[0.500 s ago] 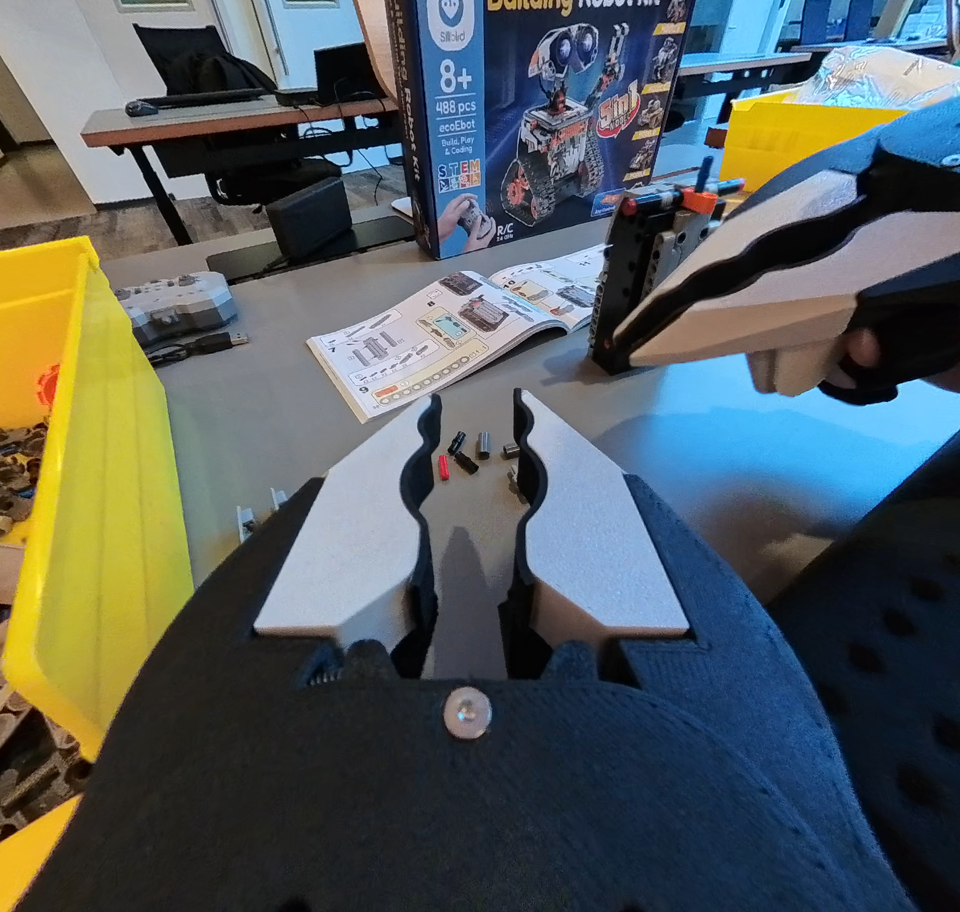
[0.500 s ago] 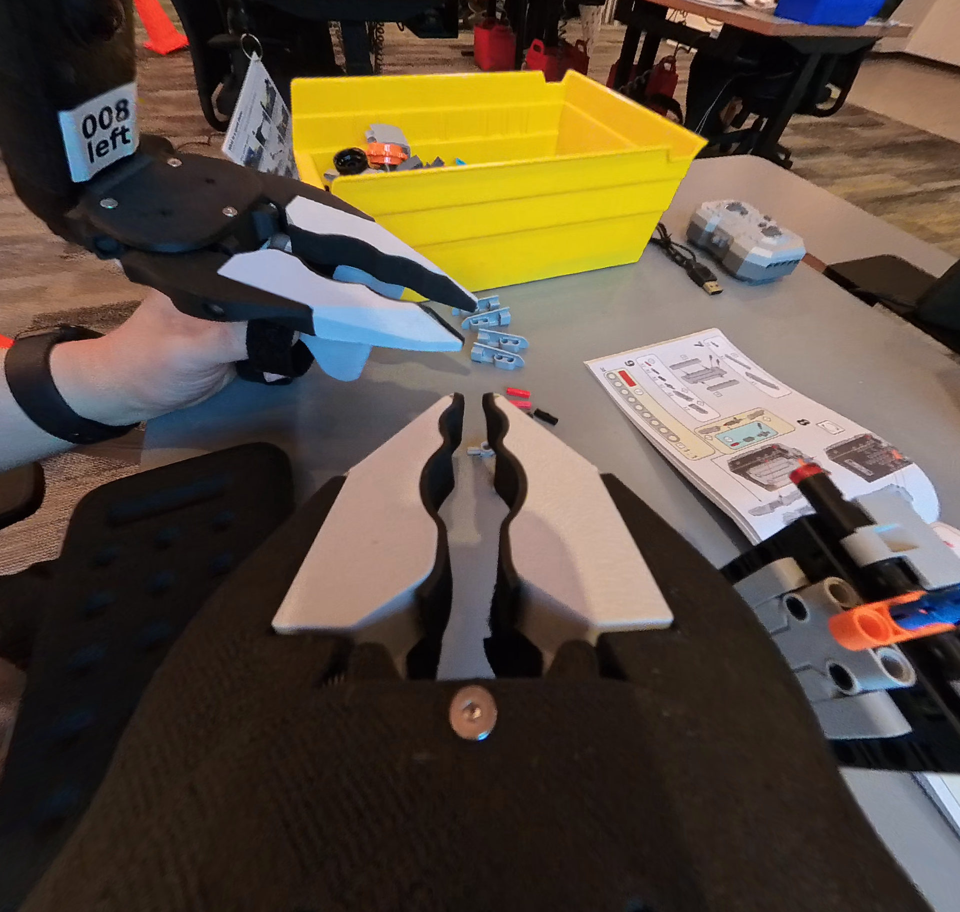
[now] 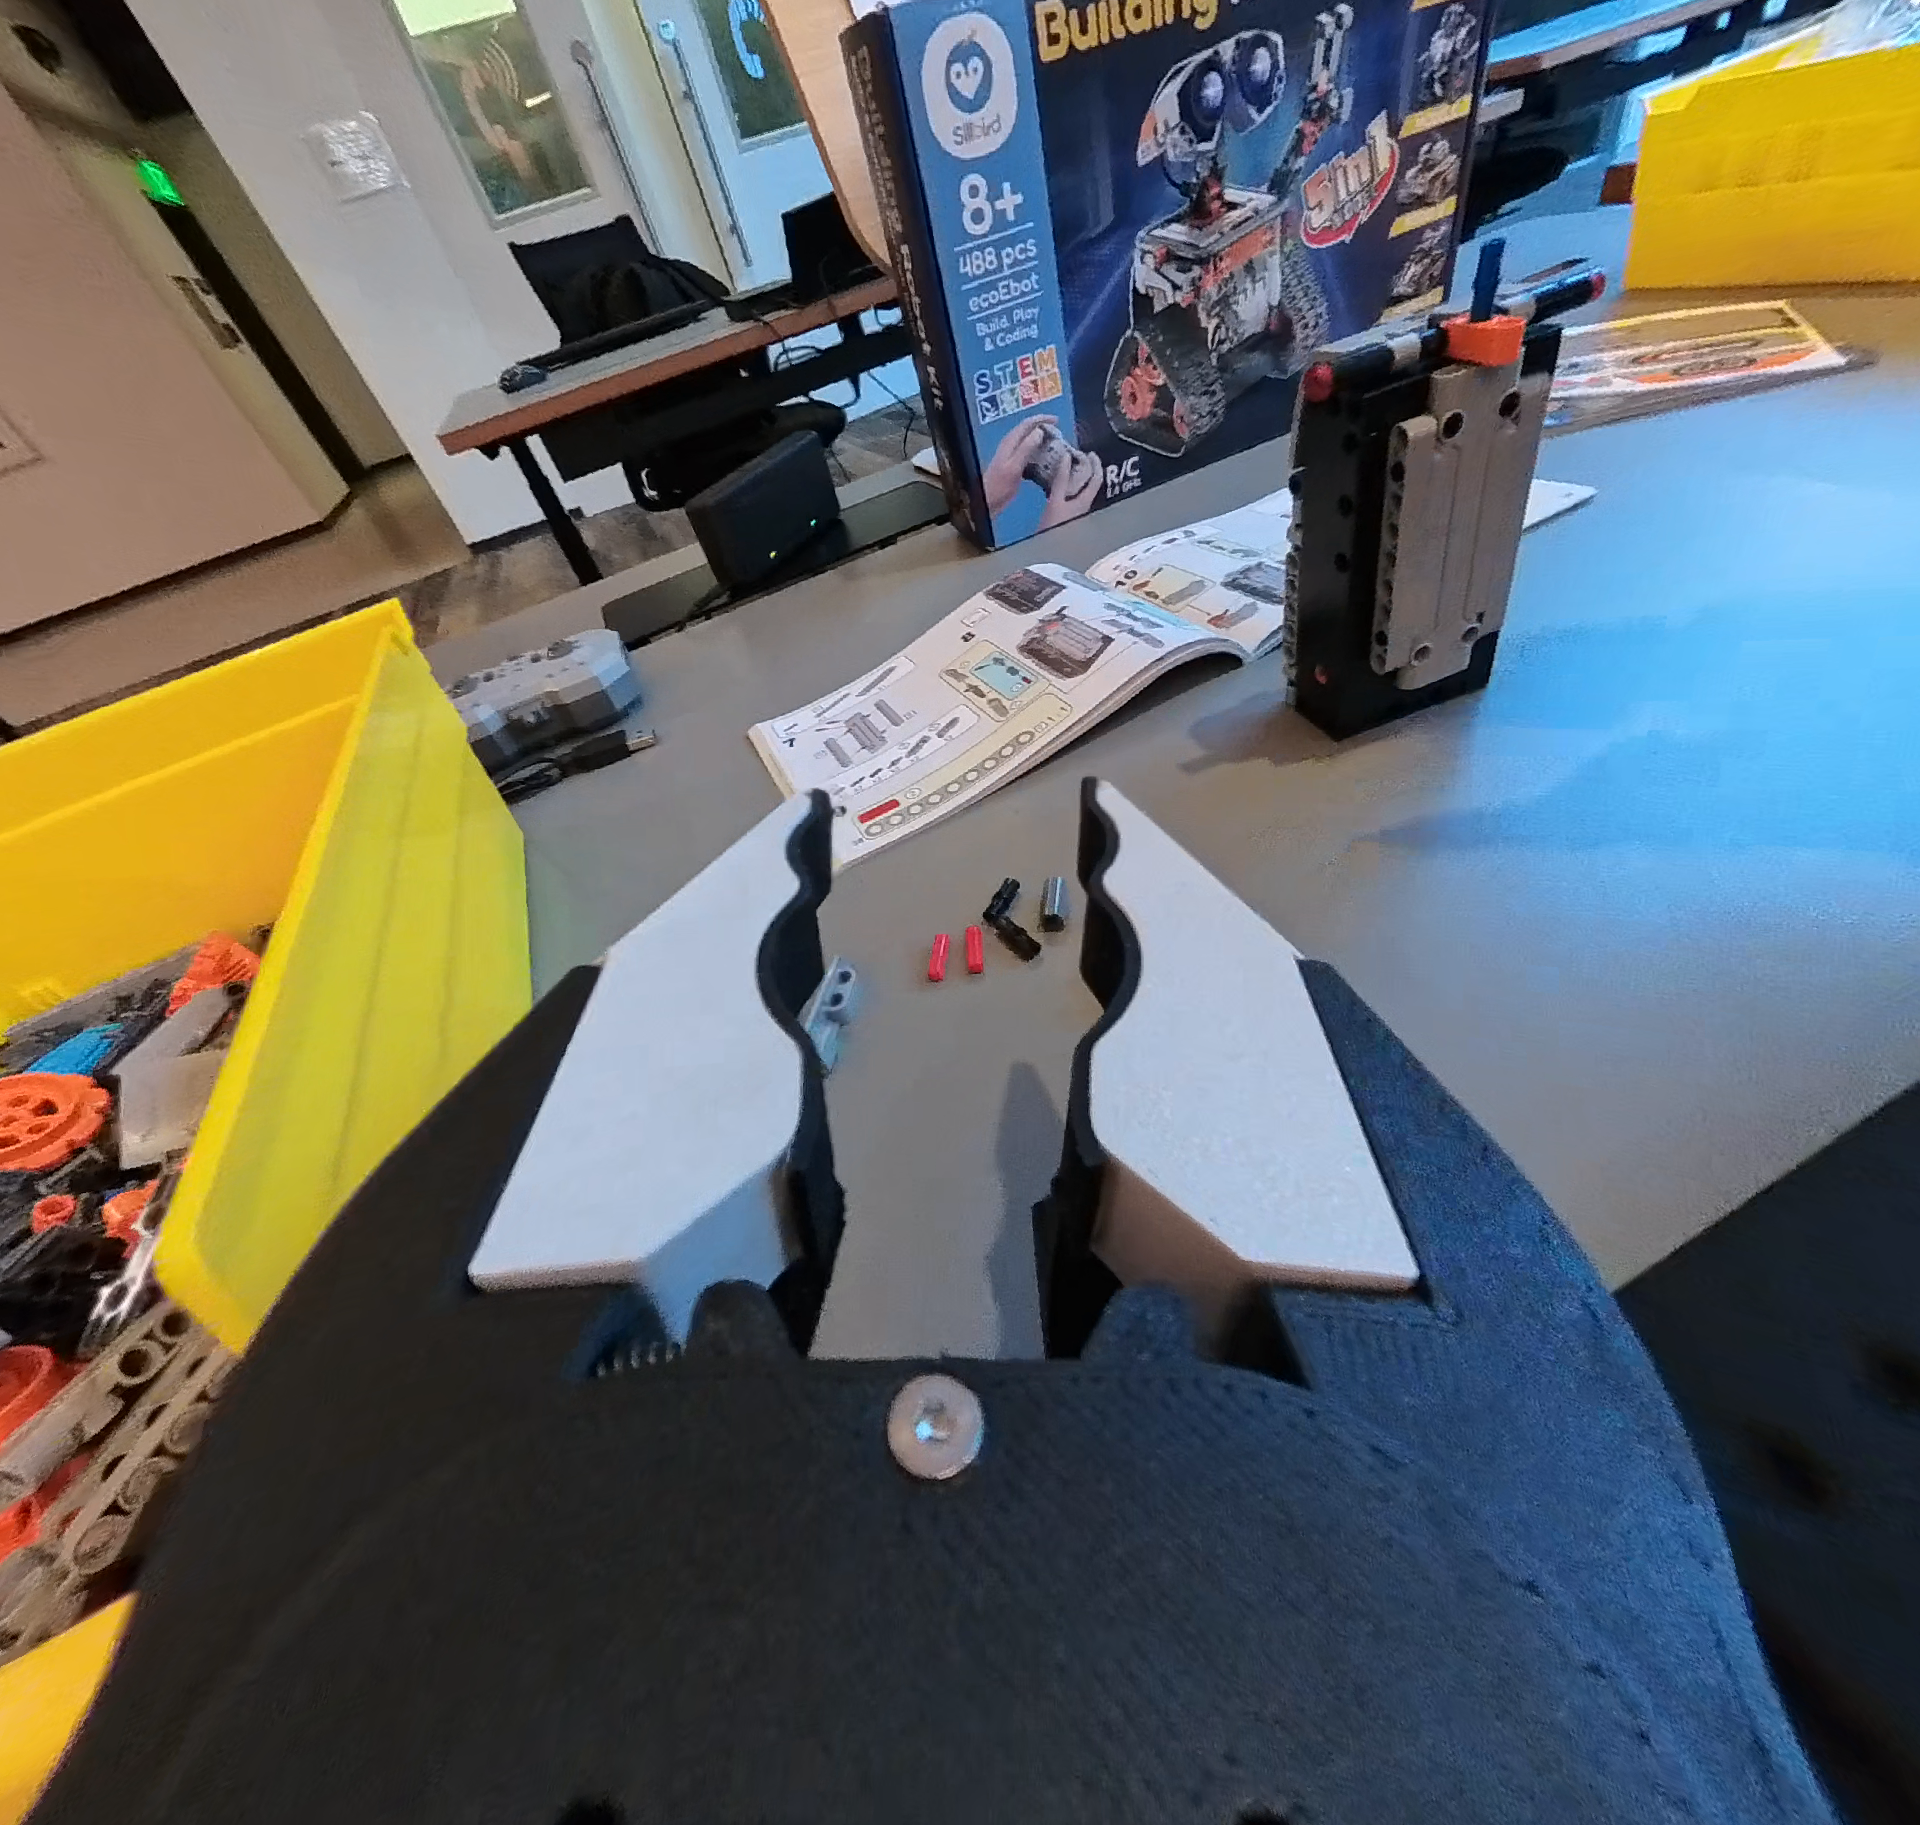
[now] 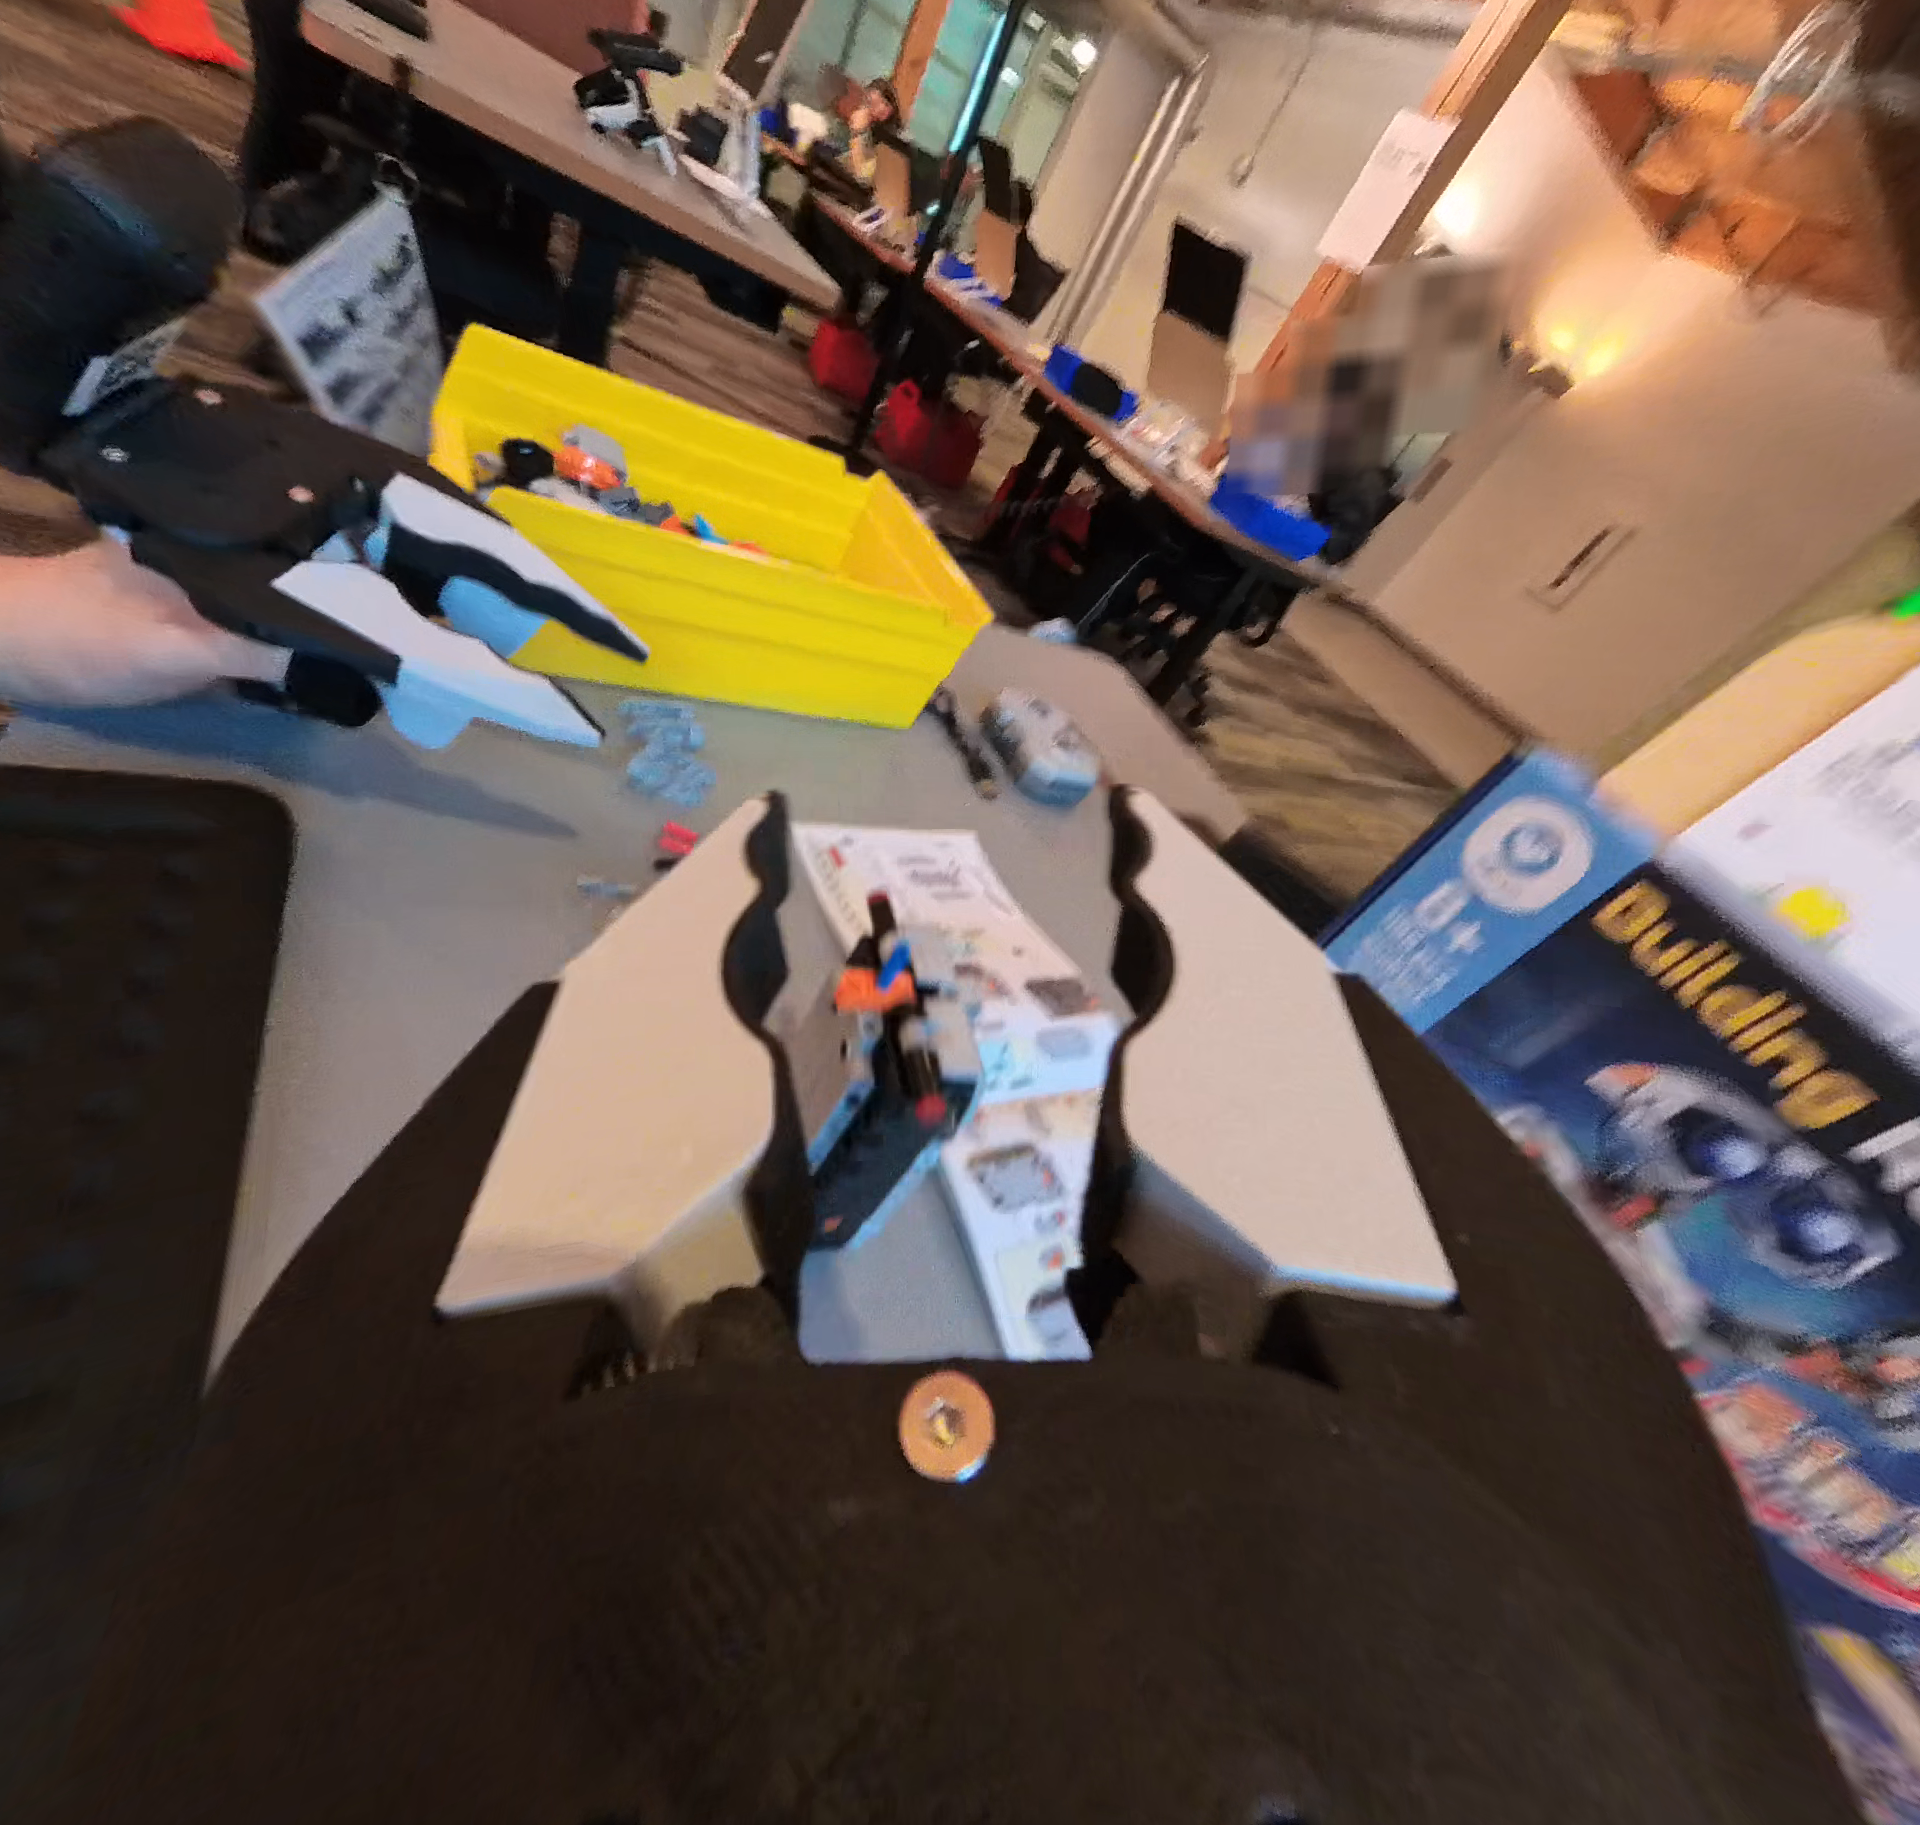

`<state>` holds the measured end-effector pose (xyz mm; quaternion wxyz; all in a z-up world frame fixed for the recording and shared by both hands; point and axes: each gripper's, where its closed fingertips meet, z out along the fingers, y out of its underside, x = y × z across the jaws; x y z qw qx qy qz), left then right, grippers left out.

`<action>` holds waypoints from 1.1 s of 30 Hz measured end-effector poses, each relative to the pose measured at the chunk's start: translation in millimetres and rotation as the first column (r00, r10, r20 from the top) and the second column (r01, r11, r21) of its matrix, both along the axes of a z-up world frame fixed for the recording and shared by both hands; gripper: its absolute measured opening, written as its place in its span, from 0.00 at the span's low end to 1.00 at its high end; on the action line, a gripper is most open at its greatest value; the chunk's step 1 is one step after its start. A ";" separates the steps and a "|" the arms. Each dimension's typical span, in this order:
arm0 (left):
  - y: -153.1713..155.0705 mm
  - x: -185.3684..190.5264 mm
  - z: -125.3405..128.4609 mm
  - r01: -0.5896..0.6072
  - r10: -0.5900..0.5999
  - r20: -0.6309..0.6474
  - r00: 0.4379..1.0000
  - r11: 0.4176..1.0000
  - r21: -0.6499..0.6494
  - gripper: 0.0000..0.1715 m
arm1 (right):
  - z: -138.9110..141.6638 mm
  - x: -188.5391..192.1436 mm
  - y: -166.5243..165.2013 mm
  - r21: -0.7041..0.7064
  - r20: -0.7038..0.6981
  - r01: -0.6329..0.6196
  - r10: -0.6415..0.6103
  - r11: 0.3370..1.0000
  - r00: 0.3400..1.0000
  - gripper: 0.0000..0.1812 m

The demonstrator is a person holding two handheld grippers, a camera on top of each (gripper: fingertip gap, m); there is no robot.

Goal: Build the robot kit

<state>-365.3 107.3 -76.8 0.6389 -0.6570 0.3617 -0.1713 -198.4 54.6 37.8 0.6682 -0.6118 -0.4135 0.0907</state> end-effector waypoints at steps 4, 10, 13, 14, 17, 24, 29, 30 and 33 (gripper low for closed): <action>2.4 4.1 -8.6 -0.017 0.016 -0.070 0.997 1.000 -0.009 0.30 | -56.8 34.1 18.6 -0.288 -0.179 -0.095 0.044 0.953 0.983 0.42; 5.9 -0.4 -7.8 -0.068 0.073 -0.101 0.992 0.997 0.048 0.28 | -115.7 19.5 32.0 -0.481 -0.227 -0.172 0.068 0.860 0.972 0.53; 8.4 -3.1 -7.7 -0.086 0.089 -0.094 0.992 0.996 0.040 0.28 | -129.4 11.6 47.0 -0.496 -0.172 -0.131 0.051 0.858 0.984 0.52; 8.8 -3.7 -7.6 -0.089 0.093 -0.095 0.991 0.995 0.041 0.28 | -126.5 7.4 48.3 -0.491 -0.192 -0.148 0.059 0.859 0.980 0.48; 8.6 -2.6 -9.2 -0.086 0.090 -0.108 0.990 0.996 0.040 0.27 | -120.5 0.1 52.0 -0.472 -0.218 -0.155 0.055 0.868 0.974 0.42; 4.7 3.6 -13.2 -0.072 0.091 -0.182 0.979 0.992 0.106 0.22 | -134.4 -5.1 51.6 -0.507 -0.169 -0.143 0.064 0.850 0.983 0.25; 4.0 5.9 -16.1 -0.062 0.084 -0.206 0.975 0.992 0.109 0.22 | -124.2 22.6 45.5 -0.523 -0.176 -0.062 -0.037 0.850 0.984 0.25; 3.2 6.2 -15.4 -0.058 0.082 -0.207 0.975 0.991 0.119 0.21 | -121.6 35.4 40.5 -0.522 -0.189 -0.038 -0.072 0.852 0.979 0.25; 2.5 6.9 -14.2 -0.051 0.077 -0.202 0.976 0.990 0.130 0.21 | -119.0 91.9 24.4 -0.508 -0.177 0.098 -0.215 0.856 0.961 0.25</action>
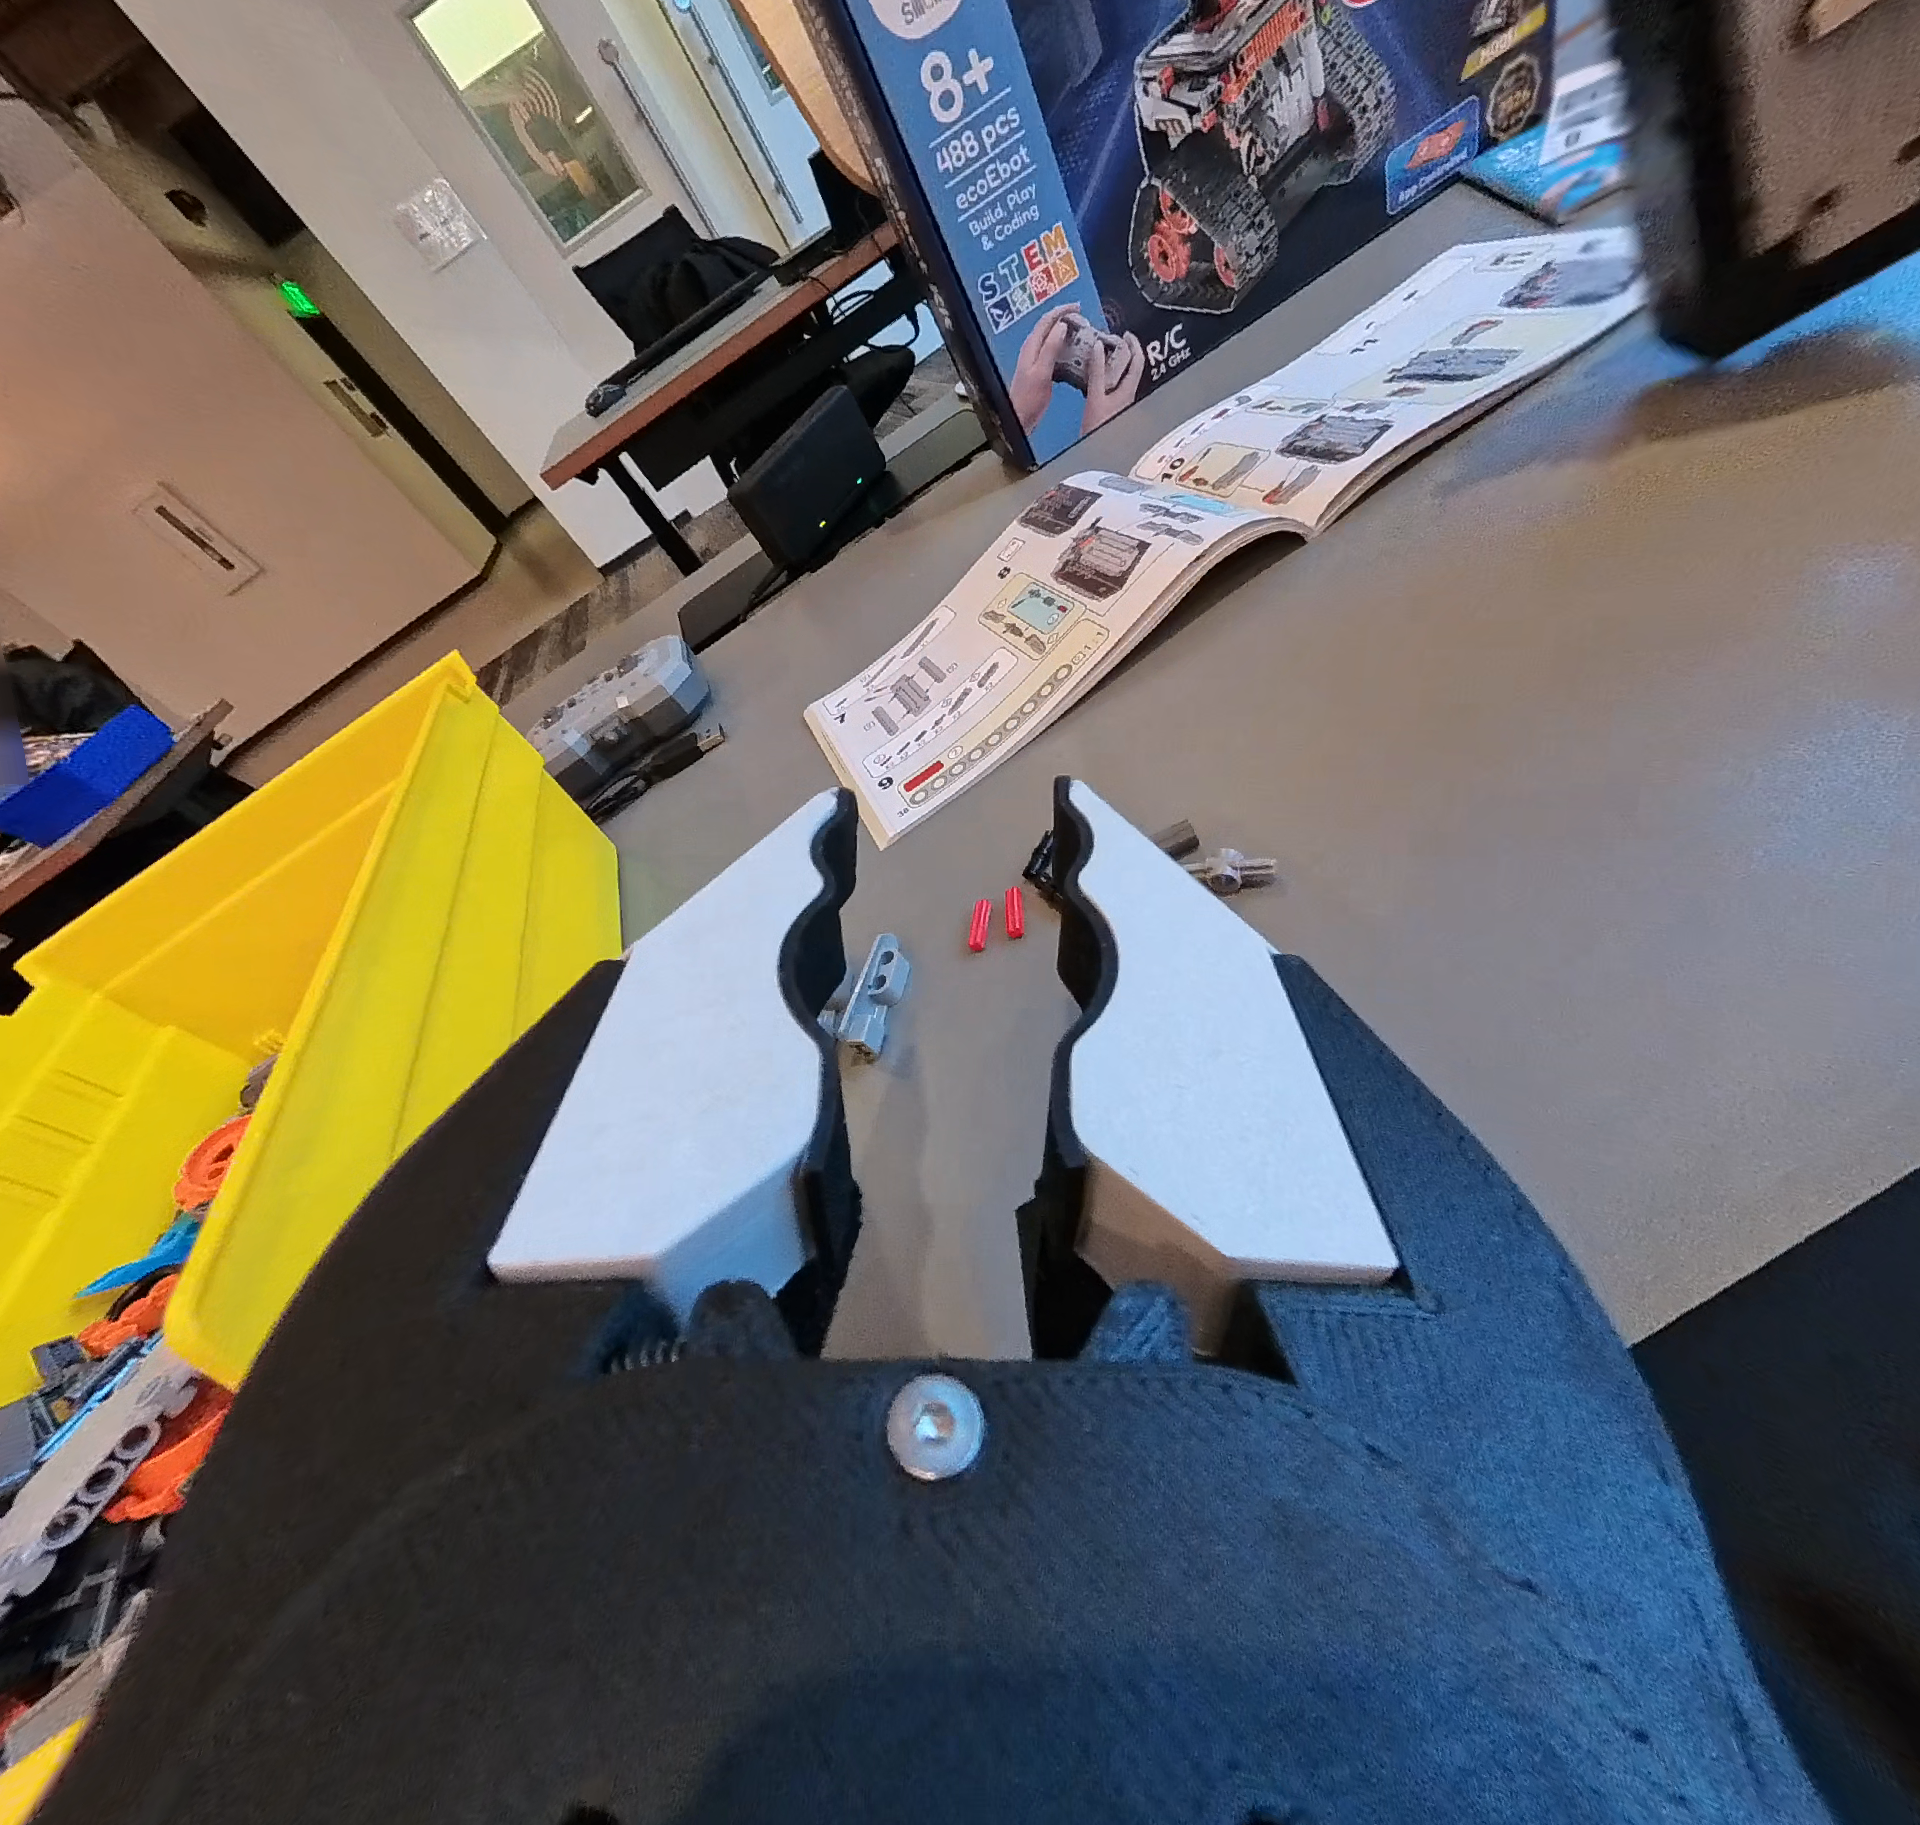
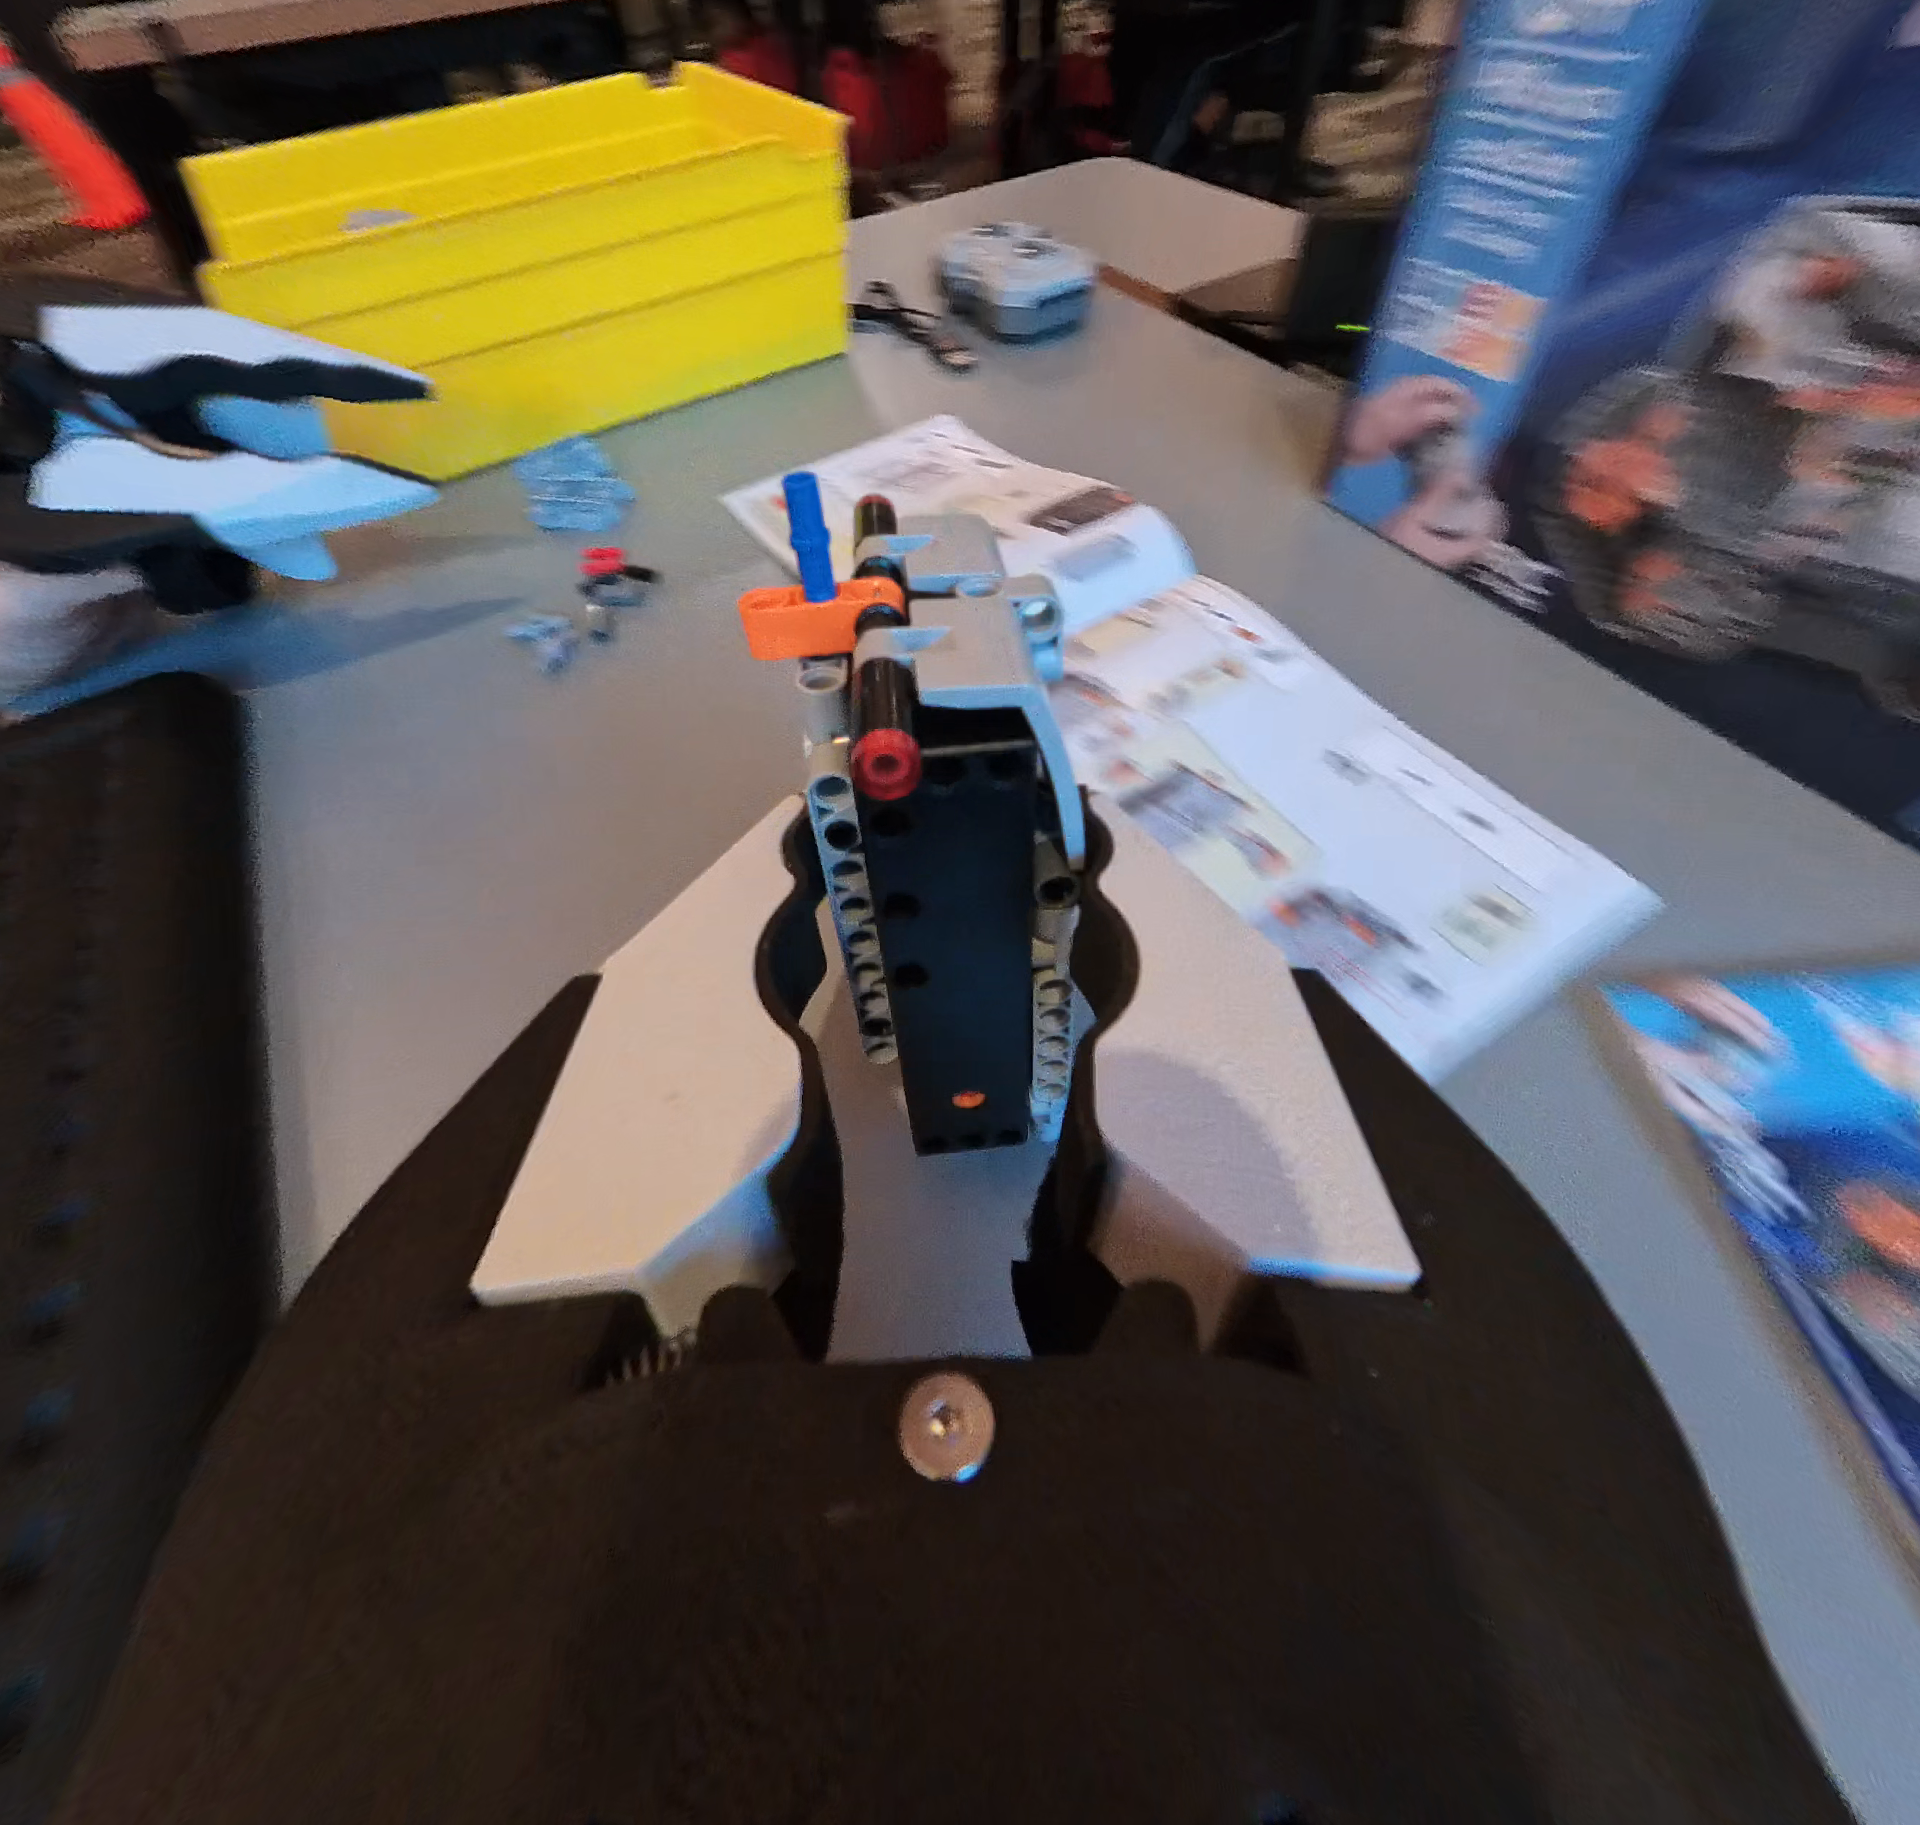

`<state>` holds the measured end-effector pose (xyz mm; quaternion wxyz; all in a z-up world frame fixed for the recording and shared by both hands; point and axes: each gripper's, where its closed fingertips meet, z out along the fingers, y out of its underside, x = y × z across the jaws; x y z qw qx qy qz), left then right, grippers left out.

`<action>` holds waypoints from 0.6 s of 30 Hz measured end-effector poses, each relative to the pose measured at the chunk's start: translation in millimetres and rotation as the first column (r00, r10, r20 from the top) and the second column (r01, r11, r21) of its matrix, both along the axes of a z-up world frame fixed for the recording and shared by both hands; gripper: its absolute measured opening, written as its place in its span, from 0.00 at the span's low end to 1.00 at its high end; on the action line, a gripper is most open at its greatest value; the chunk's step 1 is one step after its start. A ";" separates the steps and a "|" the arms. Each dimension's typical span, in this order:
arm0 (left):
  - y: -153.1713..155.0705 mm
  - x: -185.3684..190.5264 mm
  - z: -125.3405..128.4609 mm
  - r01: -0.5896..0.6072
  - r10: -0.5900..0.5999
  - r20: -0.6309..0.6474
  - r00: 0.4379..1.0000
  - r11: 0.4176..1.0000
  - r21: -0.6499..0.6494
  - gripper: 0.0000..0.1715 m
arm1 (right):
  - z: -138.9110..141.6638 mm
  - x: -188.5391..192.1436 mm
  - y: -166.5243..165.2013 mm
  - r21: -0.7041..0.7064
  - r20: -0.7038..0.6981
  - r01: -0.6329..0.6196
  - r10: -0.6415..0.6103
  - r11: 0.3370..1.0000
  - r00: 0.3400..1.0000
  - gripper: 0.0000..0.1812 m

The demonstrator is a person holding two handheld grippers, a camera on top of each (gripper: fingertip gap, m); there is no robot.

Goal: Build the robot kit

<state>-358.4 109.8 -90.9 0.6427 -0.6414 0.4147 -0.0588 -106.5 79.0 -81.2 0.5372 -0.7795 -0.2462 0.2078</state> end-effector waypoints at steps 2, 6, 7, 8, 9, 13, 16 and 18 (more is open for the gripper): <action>0.3 -1.3 1.9 0.001 -0.001 0.021 1.000 1.000 -0.007 0.21 | -0.6 50.1 -8.3 0.020 0.014 0.153 -0.153 0.988 0.988 0.25; 0.7 -4.4 6.6 0.006 -0.005 0.069 0.998 1.000 -0.016 0.21 | -3.2 133.4 -16.0 0.020 -0.033 0.430 -0.429 0.903 0.903 0.25; 1.2 -5.0 7.2 0.005 -0.004 0.076 0.997 1.000 -0.019 0.21 | -4.0 146.4 -15.9 0.020 -0.038 0.475 -0.475 0.880 0.879 0.25; 1.5 -5.6 7.8 0.004 -0.002 0.083 0.997 1.000 -0.022 0.22 | -4.0 155.3 -15.7 0.022 -0.043 0.507 -0.505 0.862 0.862 0.25; 1.7 -6.3 8.5 0.004 -0.001 0.091 0.996 1.000 -0.023 0.22 | -4.1 161.1 -15.5 0.024 -0.046 0.525 -0.524 0.851 0.851 0.25; 1.9 -9.1 11.5 -0.001 0.004 0.120 0.993 1.000 -0.026 0.23 | -5.5 165.8 -17.0 0.006 -0.080 0.527 -0.525 0.850 0.847 0.25; 1.6 -9.7 11.2 -0.009 0.011 0.113 0.994 1.000 -0.019 0.23 | -8.0 165.9 -20.5 0.003 -0.068 0.514 -0.512 0.858 0.856 0.25; 1.1 -8.4 10.1 -0.009 0.010 0.099 0.995 1.000 -0.014 0.23 | -11.2 167.7 -20.9 -0.006 -0.049 0.514 -0.513 0.858 0.857 0.25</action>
